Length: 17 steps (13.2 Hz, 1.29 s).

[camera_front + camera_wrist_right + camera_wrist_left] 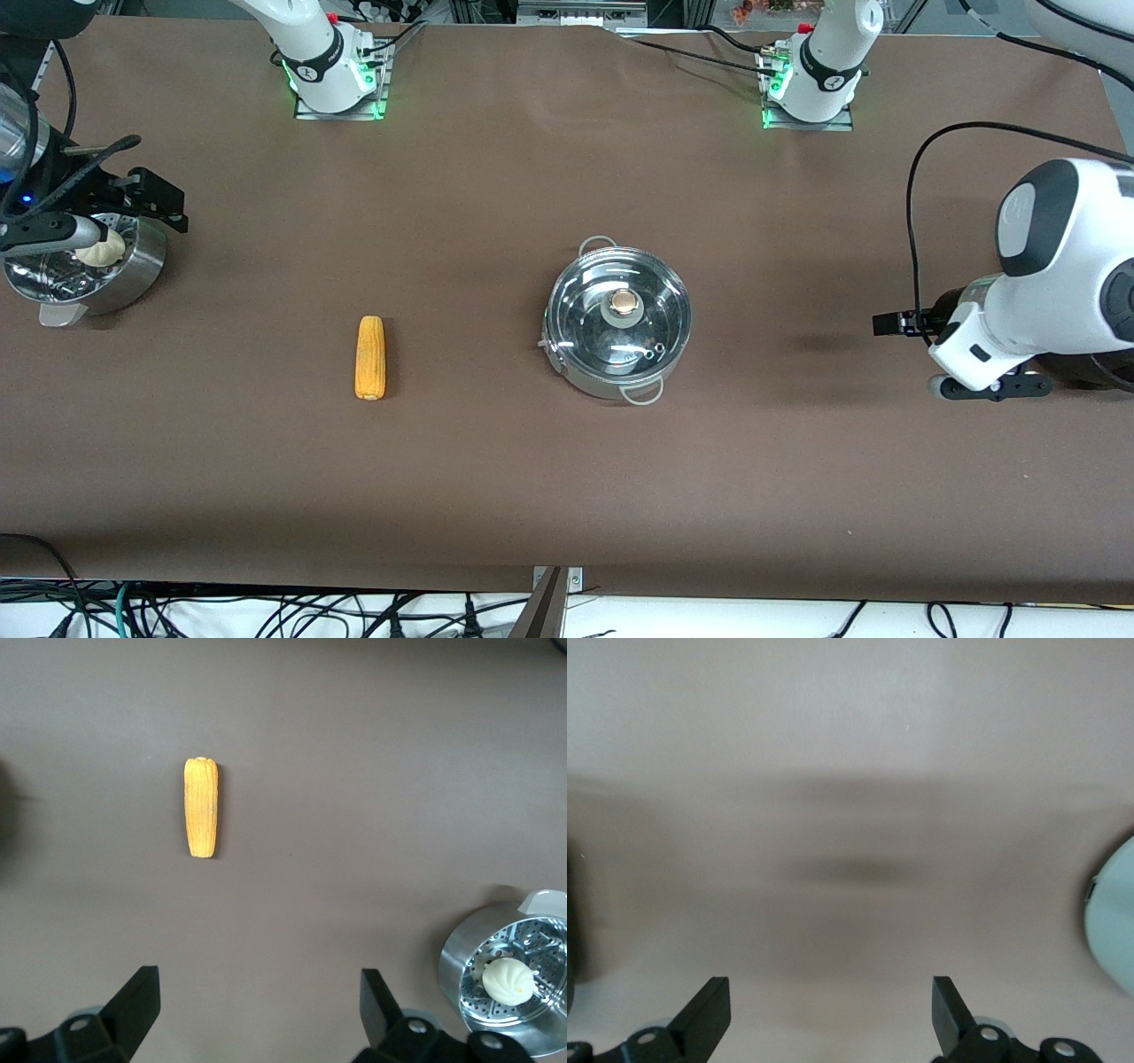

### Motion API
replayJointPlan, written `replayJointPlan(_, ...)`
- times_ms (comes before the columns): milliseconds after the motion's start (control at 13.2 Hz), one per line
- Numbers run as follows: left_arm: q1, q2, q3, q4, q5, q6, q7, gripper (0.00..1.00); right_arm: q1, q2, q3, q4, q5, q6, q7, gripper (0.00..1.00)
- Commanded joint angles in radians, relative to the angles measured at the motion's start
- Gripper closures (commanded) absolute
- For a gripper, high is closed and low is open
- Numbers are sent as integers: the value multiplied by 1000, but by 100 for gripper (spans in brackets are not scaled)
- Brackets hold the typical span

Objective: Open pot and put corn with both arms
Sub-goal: 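Raise the left gripper and move it toward the lidded steel pot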

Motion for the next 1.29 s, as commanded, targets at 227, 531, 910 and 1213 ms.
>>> replayJointPlan(227,2,-188,-17,-49,-81,-14,27,0,-1,27,0,24,14,19,-4,0)
replayJointPlan(531,2,-279,-17,-153,-86,9,32,0,-7,30,-3,24,20,18,-9,0)
replayJointPlan(910,15,-411,-16,-347,-135,127,132,0,0,28,3,35,20,19,-7,0)
replayJointPlan(1213,21,-411,-14,-345,-135,118,139,0,4,28,4,37,20,19,-7,0)
